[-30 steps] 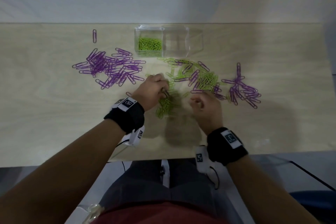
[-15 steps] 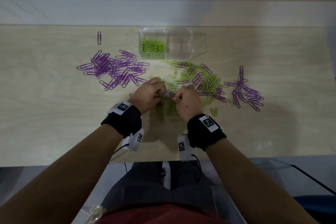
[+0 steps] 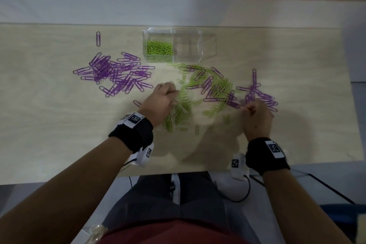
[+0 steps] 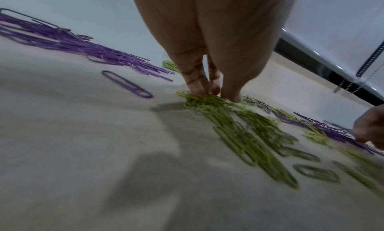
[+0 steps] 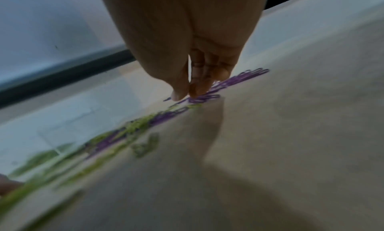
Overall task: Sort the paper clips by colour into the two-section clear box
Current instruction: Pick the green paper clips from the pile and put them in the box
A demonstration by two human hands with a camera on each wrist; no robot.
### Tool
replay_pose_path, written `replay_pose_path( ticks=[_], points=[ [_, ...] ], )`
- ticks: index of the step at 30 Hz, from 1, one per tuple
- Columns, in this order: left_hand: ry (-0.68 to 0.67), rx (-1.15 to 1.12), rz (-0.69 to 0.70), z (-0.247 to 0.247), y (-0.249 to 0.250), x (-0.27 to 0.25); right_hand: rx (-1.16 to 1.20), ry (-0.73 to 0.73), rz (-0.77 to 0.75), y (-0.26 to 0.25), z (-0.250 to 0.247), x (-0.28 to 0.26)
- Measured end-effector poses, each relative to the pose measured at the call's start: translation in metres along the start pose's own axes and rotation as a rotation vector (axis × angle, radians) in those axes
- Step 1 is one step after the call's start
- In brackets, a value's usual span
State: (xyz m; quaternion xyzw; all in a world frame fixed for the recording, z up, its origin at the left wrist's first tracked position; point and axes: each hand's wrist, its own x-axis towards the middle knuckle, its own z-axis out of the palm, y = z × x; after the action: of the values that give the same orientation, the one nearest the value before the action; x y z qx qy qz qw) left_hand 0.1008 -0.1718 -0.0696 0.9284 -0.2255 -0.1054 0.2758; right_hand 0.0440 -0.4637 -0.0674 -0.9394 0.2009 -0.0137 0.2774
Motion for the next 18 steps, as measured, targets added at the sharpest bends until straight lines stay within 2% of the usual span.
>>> replay_pose_path(
  ticks=[3, 6, 8, 11, 15, 18],
  points=[
    [-0.081, -0.044, -0.011, -0.006, 0.003, -0.016, -0.011, -0.087, -0.075, 0.007, -0.005, -0.01],
    [-0.153, 0.039, -0.15, -0.017, 0.003, -0.033, 0.024, -0.116, -0.043, 0.002, -0.013, -0.035],
    [-0.186, 0.084, -0.243, -0.019, 0.006, -0.039, -0.009, -0.229, -0.006, -0.004, -0.01, -0.05],
    [-0.257, 0.174, -0.302, -0.012, 0.008, -0.039, -0.064, -0.367, -0.017, -0.02, 0.005, -0.056],
    [-0.281, 0.083, -0.279, -0.009, 0.009, -0.027, -0.018, -0.423, -0.089, -0.053, 0.026, -0.051],
    [-0.259, -0.025, -0.209, -0.006, 0.009, -0.019, -0.028, -0.5, -0.216, -0.072, 0.04, -0.042]
  ],
)
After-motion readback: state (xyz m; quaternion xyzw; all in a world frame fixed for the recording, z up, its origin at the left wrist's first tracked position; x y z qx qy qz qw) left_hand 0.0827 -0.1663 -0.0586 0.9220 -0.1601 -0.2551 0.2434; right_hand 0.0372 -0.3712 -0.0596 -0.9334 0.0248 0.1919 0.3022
